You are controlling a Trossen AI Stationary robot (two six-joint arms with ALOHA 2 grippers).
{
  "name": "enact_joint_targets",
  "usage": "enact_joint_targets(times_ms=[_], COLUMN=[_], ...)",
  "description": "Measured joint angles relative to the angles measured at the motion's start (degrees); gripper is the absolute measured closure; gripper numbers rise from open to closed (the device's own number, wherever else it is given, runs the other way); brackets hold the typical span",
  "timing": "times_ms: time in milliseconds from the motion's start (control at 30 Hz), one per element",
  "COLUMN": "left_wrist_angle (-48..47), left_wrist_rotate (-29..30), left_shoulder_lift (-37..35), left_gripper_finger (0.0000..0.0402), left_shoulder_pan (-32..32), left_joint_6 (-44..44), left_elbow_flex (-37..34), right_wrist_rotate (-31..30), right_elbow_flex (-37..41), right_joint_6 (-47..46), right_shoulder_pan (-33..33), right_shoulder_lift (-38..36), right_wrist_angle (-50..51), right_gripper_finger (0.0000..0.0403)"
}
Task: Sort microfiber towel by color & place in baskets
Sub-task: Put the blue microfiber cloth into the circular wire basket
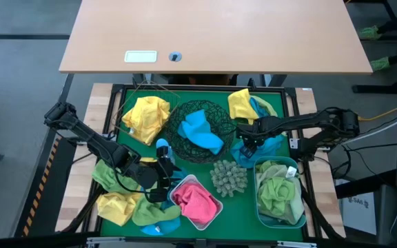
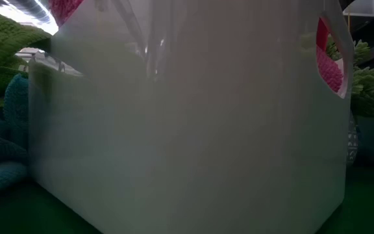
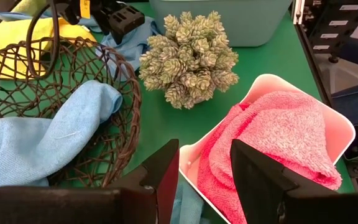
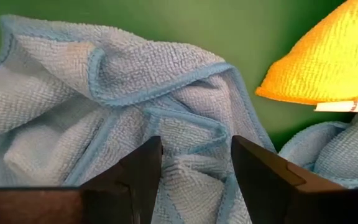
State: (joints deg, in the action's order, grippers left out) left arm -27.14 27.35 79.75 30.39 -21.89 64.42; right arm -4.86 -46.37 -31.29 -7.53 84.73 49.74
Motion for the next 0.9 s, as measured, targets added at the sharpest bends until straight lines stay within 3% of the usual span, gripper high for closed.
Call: enact_joint_targets(times_ms=[167,467,667,900], left_wrist_angle=[0.0,0.0,0.0,0.0], left_wrist_rotate=[0.0,0.0,0.0,0.0], left_shoulder_lift=[0.0,0.0,0.0,0.0], left_gripper_finger=[0.0263,0.0263,0.0263,0.0263], left_shoulder_pan=[0.0,0.0,0.0,0.0], left_joint_6=[0.0,0.0,0.0,0.0], left_elbow_flex=[0.0,0.0,0.0,0.0], right_wrist_rotate=[0.0,0.0,0.8,-3.0], right_elbow_flex=[0.0,-0.1,-4.9,-16.4], right_joint_6=[0.0,1.3,2.4,4.7], right_shoulder_pan=[0.0,0.0,0.0,0.0], right_shoulder_lift=[0.2,0.2,0.2,0.2], right_wrist_angle=[0.0,0.3,7.3,18.6], right_gripper_finger=[0.0235,0.0392,0.0381,0.0392])
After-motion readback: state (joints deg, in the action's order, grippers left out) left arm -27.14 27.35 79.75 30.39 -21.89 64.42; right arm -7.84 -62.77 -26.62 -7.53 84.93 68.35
